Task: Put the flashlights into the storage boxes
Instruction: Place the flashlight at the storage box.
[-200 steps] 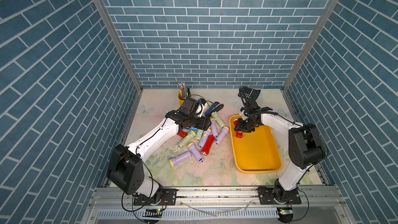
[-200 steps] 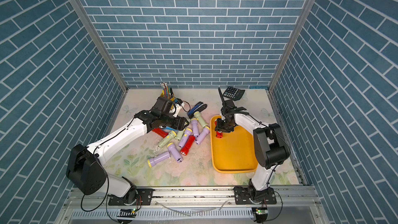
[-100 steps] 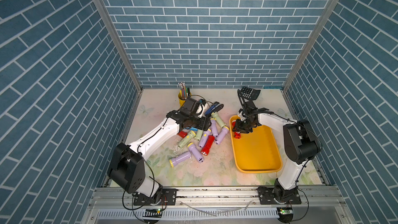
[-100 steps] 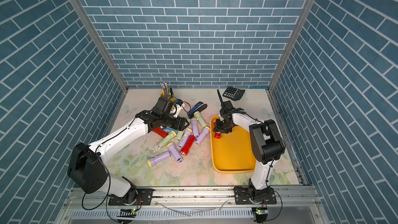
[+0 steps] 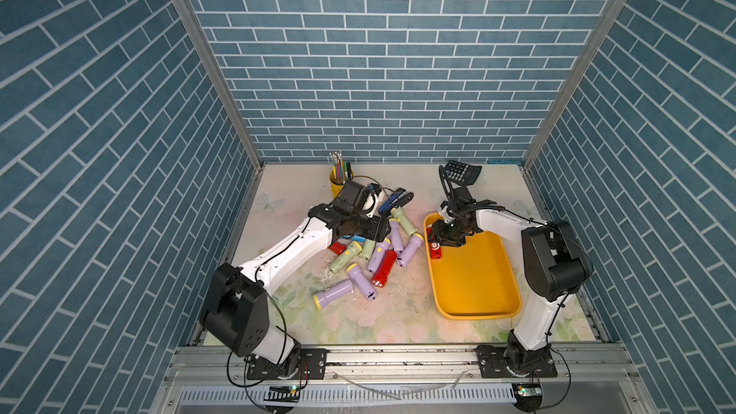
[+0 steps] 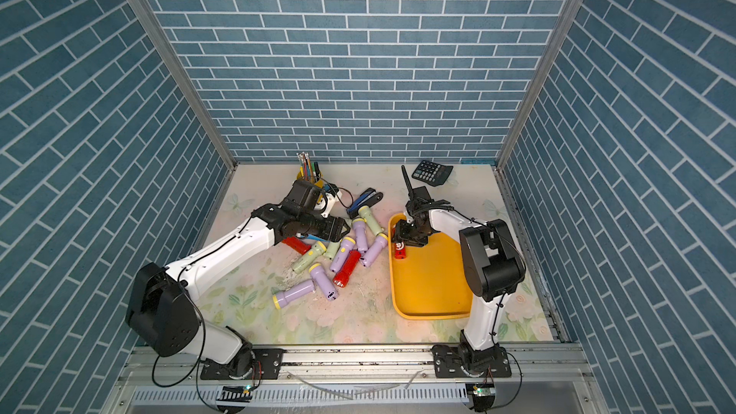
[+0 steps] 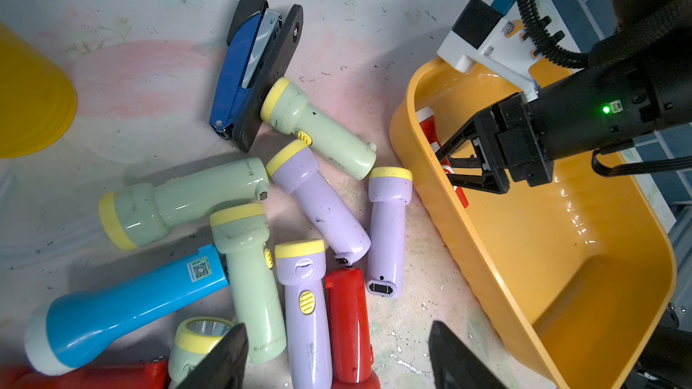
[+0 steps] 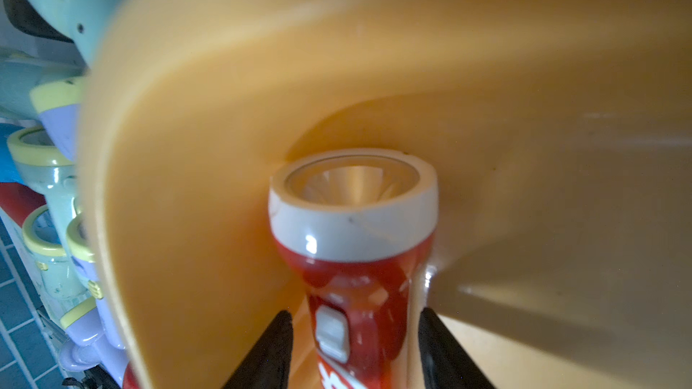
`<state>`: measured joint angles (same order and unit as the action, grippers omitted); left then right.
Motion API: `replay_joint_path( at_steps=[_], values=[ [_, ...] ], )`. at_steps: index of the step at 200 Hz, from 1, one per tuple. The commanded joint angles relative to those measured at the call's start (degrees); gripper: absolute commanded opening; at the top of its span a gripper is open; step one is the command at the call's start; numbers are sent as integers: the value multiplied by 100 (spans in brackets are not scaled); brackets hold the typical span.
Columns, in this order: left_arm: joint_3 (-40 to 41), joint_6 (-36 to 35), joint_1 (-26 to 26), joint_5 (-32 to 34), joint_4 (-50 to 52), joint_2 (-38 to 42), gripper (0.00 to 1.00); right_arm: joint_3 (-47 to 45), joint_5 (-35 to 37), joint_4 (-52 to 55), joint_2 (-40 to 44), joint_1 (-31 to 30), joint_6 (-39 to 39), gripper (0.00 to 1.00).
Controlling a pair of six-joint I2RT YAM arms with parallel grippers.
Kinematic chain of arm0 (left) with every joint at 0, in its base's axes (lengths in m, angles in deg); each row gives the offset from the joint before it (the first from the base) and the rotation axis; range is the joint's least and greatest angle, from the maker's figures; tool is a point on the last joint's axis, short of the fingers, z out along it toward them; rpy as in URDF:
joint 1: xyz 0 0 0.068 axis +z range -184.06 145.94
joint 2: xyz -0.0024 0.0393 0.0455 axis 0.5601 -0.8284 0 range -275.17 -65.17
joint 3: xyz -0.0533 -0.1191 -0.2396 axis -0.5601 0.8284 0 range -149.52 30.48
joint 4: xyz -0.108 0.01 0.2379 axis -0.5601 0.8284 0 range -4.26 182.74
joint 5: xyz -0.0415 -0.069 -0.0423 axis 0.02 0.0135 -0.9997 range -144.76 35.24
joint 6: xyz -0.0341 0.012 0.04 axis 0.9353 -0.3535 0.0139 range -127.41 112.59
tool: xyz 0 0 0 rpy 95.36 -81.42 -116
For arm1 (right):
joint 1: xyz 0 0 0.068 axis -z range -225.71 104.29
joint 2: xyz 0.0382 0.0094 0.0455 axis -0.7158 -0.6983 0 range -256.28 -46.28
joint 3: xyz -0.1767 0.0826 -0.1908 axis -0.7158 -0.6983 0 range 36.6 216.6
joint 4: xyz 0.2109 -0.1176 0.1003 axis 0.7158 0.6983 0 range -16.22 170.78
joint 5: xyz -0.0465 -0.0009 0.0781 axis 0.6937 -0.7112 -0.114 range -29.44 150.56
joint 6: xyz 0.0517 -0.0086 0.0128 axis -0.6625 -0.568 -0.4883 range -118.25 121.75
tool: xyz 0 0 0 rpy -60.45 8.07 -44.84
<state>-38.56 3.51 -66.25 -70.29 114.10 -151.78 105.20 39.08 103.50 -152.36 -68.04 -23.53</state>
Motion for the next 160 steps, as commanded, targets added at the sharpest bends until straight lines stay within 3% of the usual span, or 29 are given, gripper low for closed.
replay_joint_path(
  at_steps=[1, 82, 122, 160],
  values=[
    [-22, 3, -27, 32, -6, 12, 77, -116, 49, 127, 210, 18, -23, 56],
    [203, 178, -25, 251, 242, 387, 77, 229, 534, 961, 1191, -52, 10, 55],
    [406, 363, -1, 557, 565, 591, 77, 588, 929, 1462, 1450, -387, -98, 54],
    [712, 589, 184, 462, 531, 695, 77, 1177, 1332, 1923, 1255, -872, -124, 53]
  ],
)
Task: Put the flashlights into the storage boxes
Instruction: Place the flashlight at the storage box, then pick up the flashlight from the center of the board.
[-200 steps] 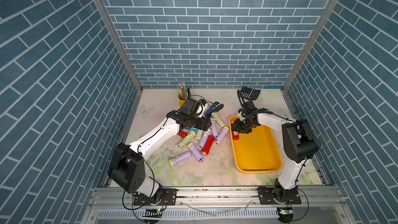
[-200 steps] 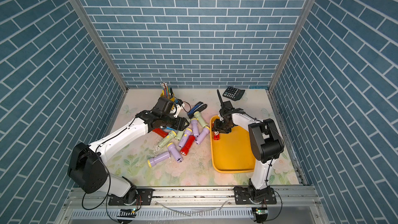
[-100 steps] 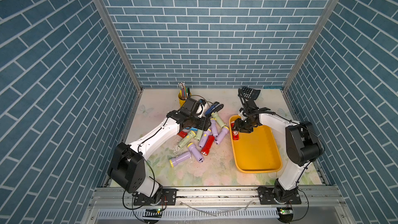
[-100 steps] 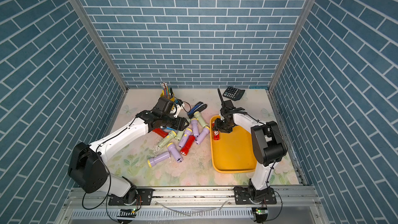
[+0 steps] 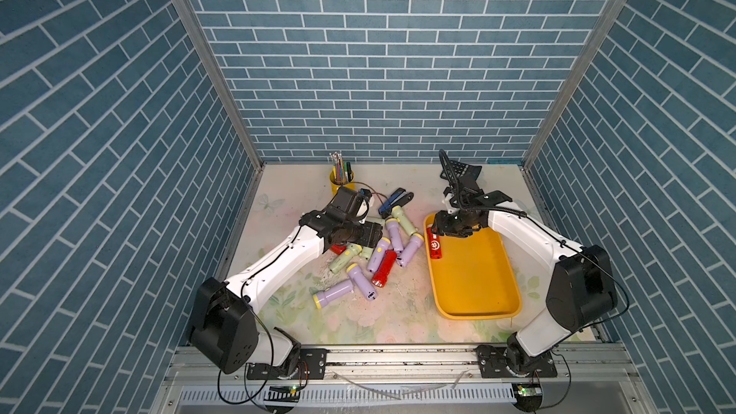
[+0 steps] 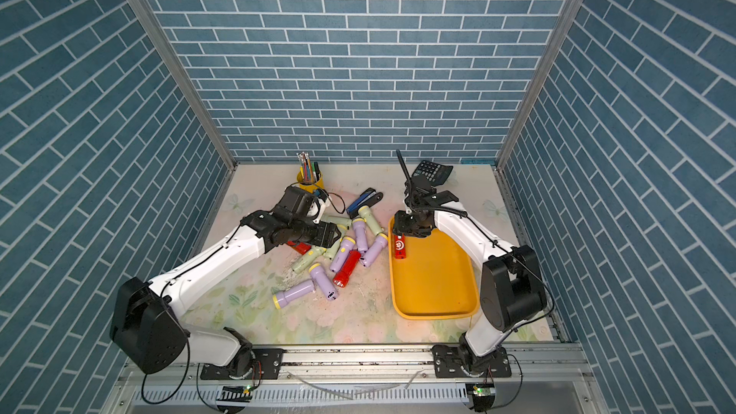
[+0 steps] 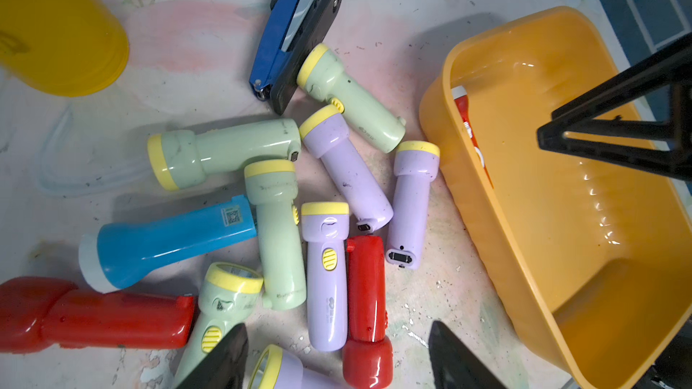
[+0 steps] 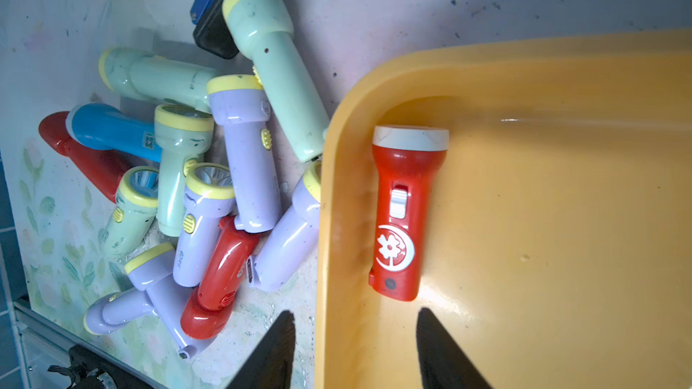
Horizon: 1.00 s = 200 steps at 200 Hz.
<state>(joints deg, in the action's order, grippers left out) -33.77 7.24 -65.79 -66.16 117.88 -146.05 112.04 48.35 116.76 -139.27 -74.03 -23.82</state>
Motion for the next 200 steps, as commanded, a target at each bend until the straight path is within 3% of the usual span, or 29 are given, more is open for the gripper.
replay_joint_path(
  at_steps=[1, 43, 99, 153, 200],
  values=[
    [240, 219, 144, 41, 144, 124, 77, 504, 413, 610, -67, -285, -92, 53],
    [751, 539, 743, -411, -140, 372, 76, 1604, 868, 1279, -993, -694, 264, 54],
    [1010, 559, 1471, -693, -225, 502, 77, 3183, 960, 1970, -2452, -754, 890, 55],
    [993, 573, 1746, -841, -314, 286, 77, 4321, 992, 2387, -3565, -781, 1431, 56],
    [949, 556, 1819, -841, -318, 212, 77, 4707, 833, 2407, -4113, -781, 1722, 56]
  ],
)
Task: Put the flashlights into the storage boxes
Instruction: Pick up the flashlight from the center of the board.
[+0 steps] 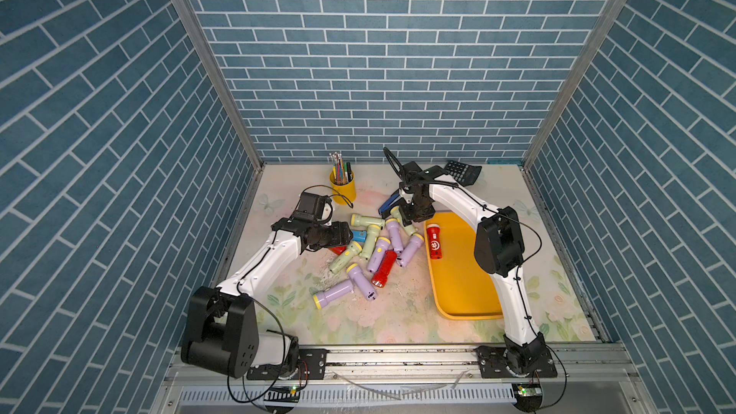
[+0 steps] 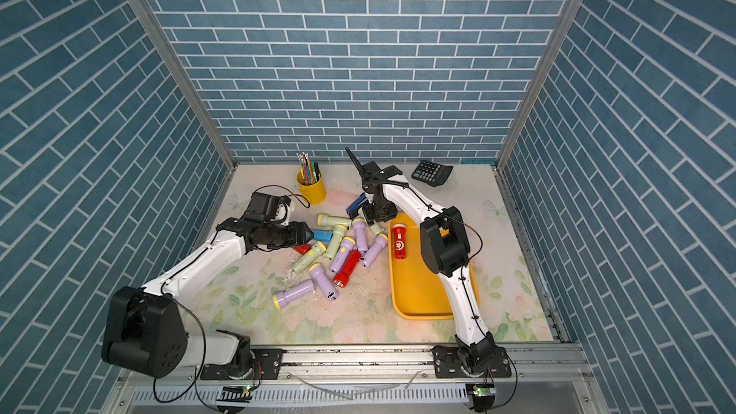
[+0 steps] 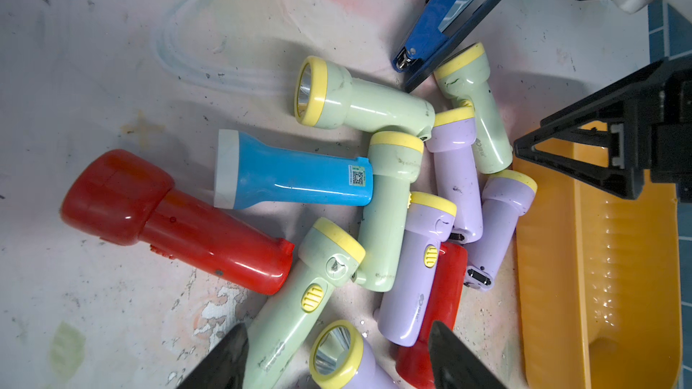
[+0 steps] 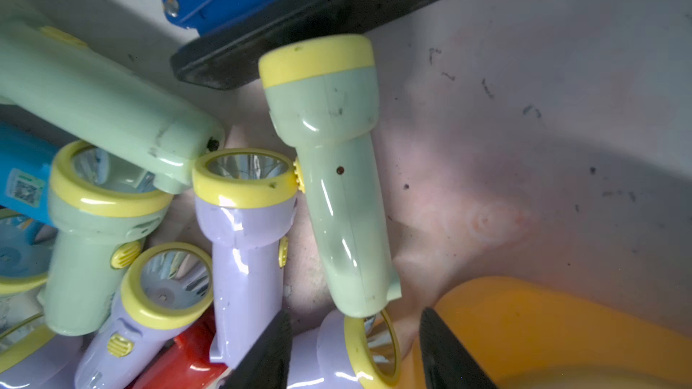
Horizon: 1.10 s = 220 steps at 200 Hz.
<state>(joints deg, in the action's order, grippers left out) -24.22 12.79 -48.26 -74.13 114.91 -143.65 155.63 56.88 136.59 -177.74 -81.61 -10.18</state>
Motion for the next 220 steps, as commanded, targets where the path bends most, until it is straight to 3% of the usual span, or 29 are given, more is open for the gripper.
replay_joint_path(
  at_steps=[1, 100, 220],
  values=[
    [-6, 1, 66, -46, -19, -28, 77, 358, -14, 430, -275, -22, 366, 56],
    [29, -25, 84, 39, 50, 56, 77, 936, 74, 490, -981, -22, 669, 54],
    [302, 18, 84, 96, -113, 365, 76, 896, -99, 385, -1035, -29, 597, 43]
  ],
)
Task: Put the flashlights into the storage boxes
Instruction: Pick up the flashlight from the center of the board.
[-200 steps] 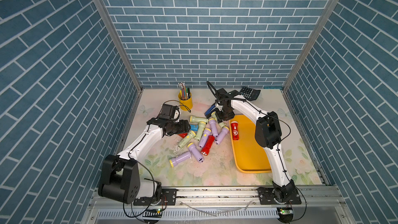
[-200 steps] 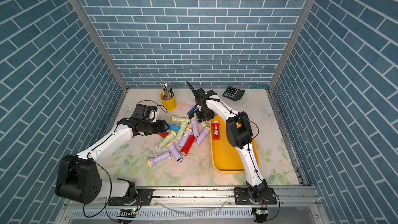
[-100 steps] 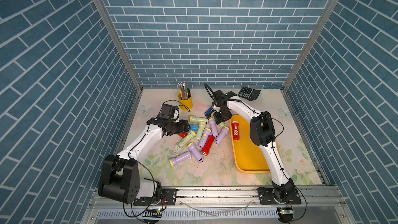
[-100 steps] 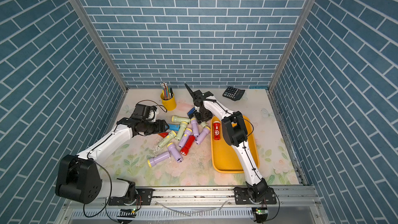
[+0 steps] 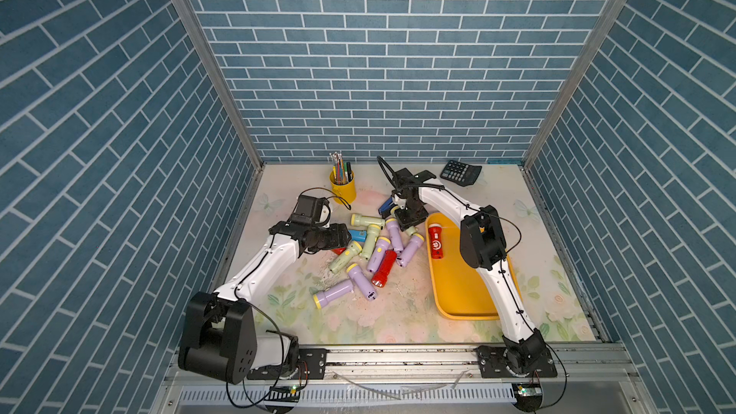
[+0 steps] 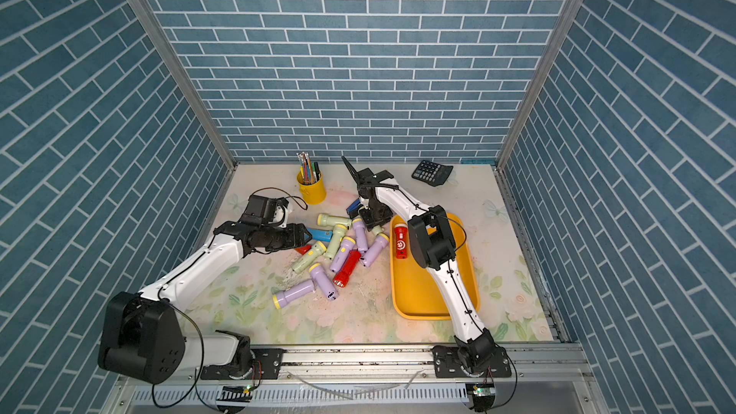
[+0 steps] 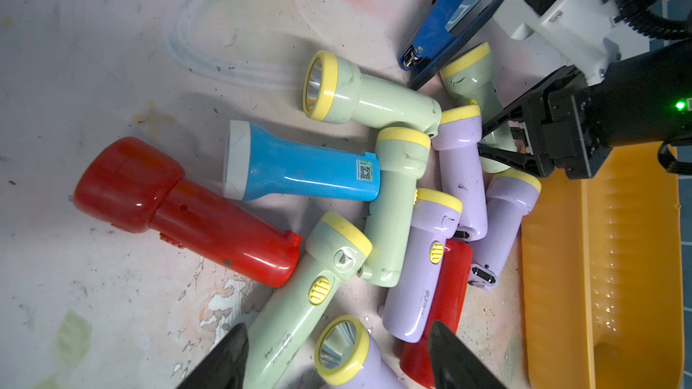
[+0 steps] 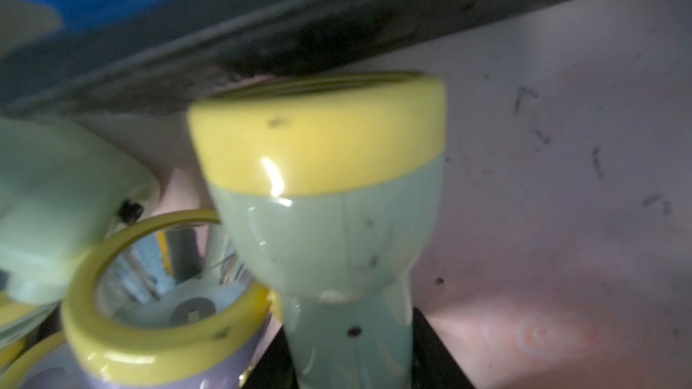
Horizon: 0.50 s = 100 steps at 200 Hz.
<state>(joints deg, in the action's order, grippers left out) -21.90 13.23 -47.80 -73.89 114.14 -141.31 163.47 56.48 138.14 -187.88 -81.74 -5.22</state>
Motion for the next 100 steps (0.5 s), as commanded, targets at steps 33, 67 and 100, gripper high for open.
replay_joint_path(
  at_steps=[33, 67, 100],
  values=[
    [52, -39, 38, 33, -37, 136, 76, -10, -67, 124, 159, -57, -51, 39],
    [61, -44, 38, 59, -48, 209, 76, -265, -67, -87, 475, -106, -229, 38],
    [52, -61, 38, 28, -59, 231, 76, -532, -67, -218, 810, -105, -379, 38]
  ],
)
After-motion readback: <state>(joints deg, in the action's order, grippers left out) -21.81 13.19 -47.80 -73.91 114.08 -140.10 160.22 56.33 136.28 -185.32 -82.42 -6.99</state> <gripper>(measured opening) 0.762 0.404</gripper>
